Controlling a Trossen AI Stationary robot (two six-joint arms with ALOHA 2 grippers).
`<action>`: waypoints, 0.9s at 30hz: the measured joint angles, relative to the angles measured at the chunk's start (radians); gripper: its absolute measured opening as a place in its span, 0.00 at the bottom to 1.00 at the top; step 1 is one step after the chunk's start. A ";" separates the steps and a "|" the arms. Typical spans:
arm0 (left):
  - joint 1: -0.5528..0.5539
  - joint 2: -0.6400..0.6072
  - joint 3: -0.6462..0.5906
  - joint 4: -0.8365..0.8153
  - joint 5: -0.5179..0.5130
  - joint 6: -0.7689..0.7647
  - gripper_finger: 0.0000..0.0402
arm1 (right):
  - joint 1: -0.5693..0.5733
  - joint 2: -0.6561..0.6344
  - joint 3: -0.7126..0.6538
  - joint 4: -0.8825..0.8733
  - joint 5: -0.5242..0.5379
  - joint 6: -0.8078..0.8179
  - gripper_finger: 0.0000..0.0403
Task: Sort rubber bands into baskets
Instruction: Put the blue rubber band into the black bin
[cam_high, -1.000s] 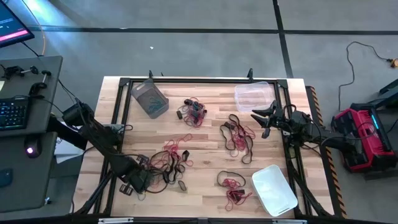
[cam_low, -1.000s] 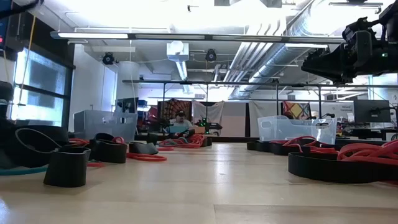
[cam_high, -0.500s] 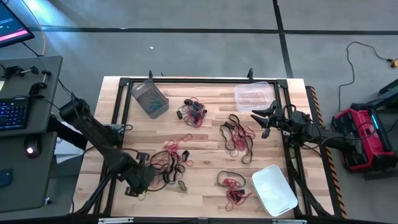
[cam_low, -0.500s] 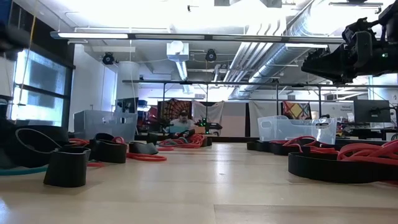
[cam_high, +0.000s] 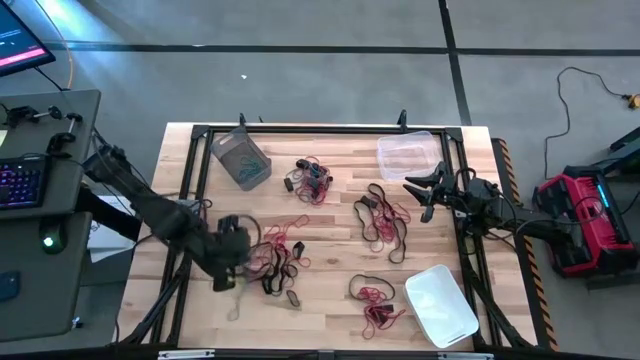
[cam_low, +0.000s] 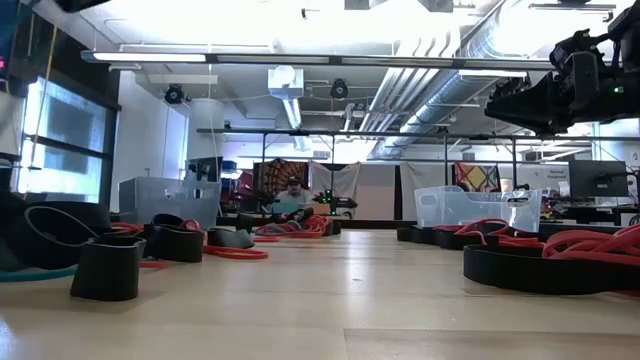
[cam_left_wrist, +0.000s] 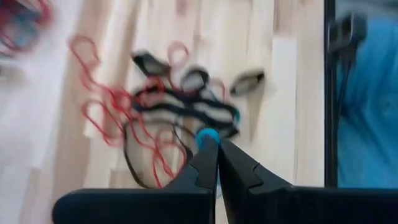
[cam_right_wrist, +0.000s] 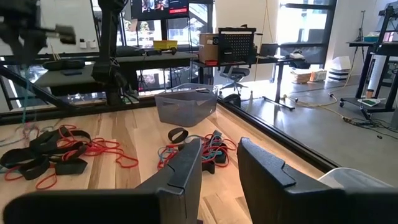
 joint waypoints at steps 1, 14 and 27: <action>0.014 -0.010 0.010 0.001 -0.015 0.000 0.00 | 0.000 0.000 0.000 0.000 0.000 0.000 0.23; 0.145 -0.062 0.129 -0.051 -0.125 -0.018 0.00 | 0.000 0.000 0.000 -0.001 0.000 0.000 0.23; 0.240 0.022 0.111 -0.115 -0.136 0.036 0.00 | 0.000 0.000 0.000 -0.001 0.000 0.000 0.23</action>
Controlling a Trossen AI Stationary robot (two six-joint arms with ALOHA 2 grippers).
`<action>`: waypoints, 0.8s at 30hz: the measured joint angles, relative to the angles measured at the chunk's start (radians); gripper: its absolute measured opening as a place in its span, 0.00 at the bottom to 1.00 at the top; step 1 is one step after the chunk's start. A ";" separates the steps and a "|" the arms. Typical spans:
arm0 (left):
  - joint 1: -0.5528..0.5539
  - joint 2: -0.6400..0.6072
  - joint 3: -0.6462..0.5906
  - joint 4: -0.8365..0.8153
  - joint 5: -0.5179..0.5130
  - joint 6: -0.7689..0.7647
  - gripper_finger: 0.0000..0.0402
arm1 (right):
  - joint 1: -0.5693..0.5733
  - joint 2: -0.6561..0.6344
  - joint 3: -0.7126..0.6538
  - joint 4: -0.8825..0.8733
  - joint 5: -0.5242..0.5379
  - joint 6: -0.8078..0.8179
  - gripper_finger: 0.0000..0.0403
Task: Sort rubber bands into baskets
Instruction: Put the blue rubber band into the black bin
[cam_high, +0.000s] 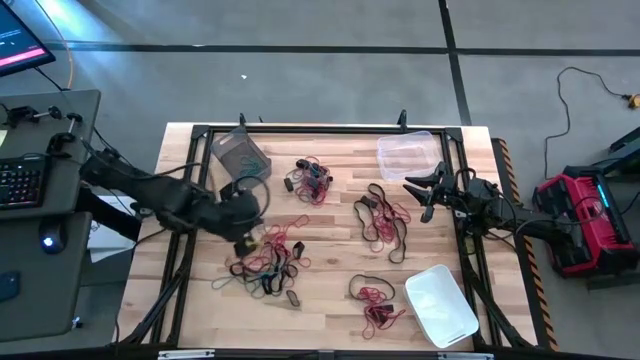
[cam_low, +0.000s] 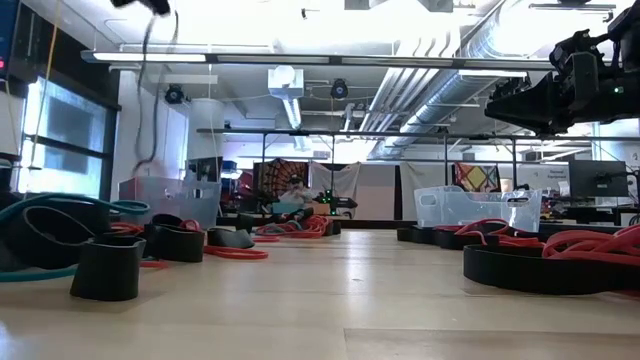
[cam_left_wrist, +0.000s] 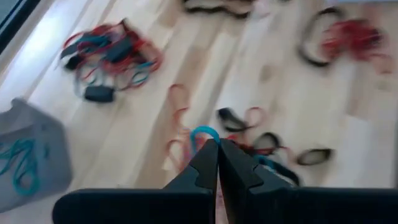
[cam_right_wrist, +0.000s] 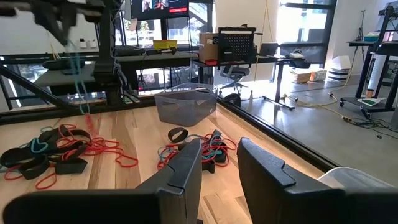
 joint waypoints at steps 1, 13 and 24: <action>0.023 0.011 -0.011 -0.006 0.010 0.002 0.00 | 0.000 0.000 0.000 0.000 0.000 0.000 0.23; 0.179 0.133 -0.054 0.067 -0.006 0.197 0.00 | 0.000 0.000 0.000 0.000 0.000 0.000 0.23; 0.287 0.335 -0.054 0.128 0.087 0.456 0.00 | 0.000 0.000 0.000 0.000 0.000 0.000 0.23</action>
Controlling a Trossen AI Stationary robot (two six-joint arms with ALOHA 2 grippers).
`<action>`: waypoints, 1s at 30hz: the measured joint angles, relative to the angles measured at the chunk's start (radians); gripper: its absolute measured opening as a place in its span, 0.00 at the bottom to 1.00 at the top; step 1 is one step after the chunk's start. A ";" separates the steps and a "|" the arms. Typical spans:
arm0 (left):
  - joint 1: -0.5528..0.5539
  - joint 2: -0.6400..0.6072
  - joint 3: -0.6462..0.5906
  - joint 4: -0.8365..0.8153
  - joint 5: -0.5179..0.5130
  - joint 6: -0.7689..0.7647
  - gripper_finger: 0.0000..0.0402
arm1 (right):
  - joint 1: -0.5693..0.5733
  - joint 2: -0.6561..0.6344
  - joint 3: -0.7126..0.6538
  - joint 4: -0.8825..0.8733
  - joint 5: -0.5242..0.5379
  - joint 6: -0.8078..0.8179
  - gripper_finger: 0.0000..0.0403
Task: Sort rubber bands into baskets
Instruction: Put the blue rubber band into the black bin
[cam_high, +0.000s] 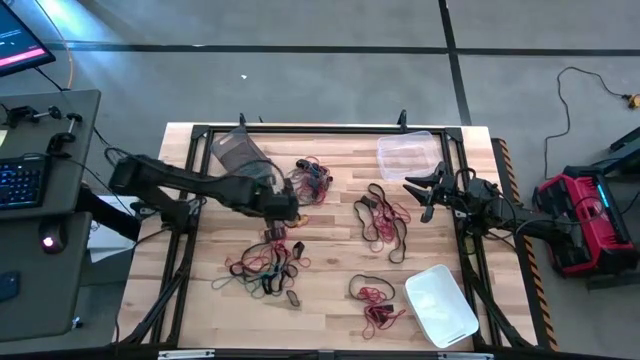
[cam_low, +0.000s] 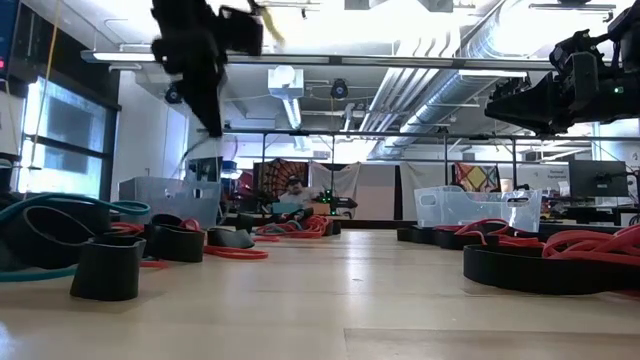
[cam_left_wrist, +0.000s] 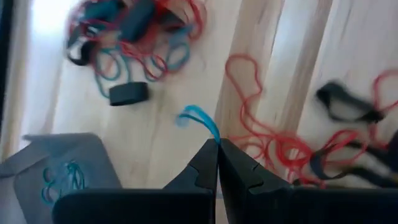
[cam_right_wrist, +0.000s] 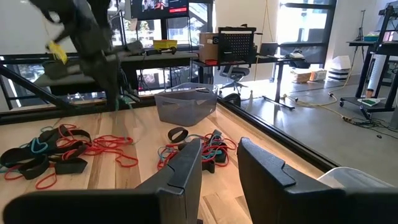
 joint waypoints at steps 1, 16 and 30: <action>0.000 0.027 0.000 0.000 0.011 0.023 0.00 | 0.000 0.000 0.000 0.000 0.000 0.000 0.23; -0.083 0.059 -0.097 0.322 0.260 0.234 0.00 | 0.000 0.000 0.000 0.000 0.000 0.000 0.23; -0.100 -0.178 -0.211 0.539 0.292 0.238 0.00 | 0.000 0.000 0.000 0.000 0.000 0.000 0.23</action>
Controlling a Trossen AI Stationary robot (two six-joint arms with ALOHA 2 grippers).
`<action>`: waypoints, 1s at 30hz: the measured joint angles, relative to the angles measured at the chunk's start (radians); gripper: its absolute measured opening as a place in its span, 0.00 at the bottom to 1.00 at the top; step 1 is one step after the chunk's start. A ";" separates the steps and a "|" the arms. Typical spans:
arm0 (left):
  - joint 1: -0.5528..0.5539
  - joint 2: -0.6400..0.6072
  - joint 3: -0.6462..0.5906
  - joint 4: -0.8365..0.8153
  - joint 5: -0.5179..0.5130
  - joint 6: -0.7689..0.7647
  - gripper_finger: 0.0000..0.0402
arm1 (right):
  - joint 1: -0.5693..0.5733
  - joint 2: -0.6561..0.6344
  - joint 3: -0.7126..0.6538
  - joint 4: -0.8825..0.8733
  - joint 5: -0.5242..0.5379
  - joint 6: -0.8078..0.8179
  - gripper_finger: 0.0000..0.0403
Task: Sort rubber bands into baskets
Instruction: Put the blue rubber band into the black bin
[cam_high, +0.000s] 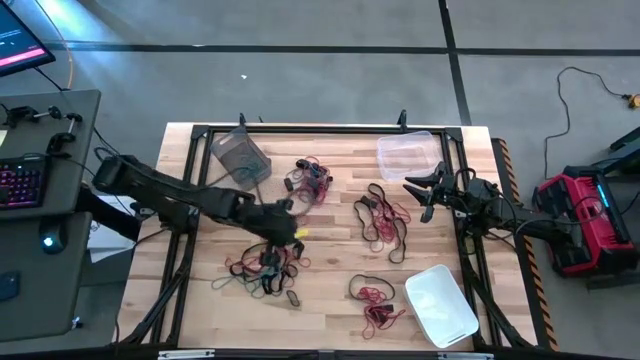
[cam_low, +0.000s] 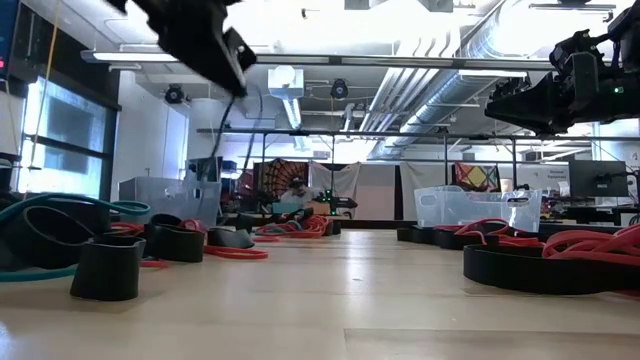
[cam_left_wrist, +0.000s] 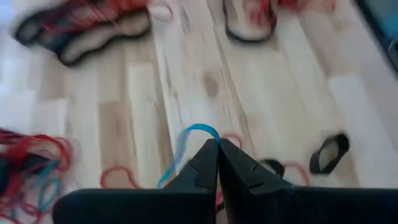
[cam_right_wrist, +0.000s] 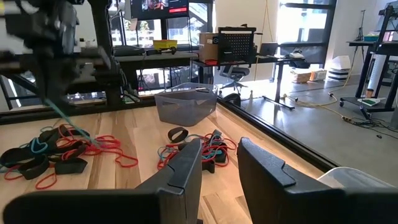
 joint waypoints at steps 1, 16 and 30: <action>0.004 -0.029 -0.009 0.012 -0.009 -0.005 0.00 | 0.000 0.000 0.000 0.000 0.000 0.000 0.23; 0.053 -0.328 -0.353 0.598 -0.026 -0.040 0.00 | 0.000 0.000 0.000 0.000 0.000 0.000 0.23; 0.162 -0.375 -0.439 0.723 -0.202 -0.055 0.00 | 0.000 0.000 0.000 0.000 0.000 0.000 0.23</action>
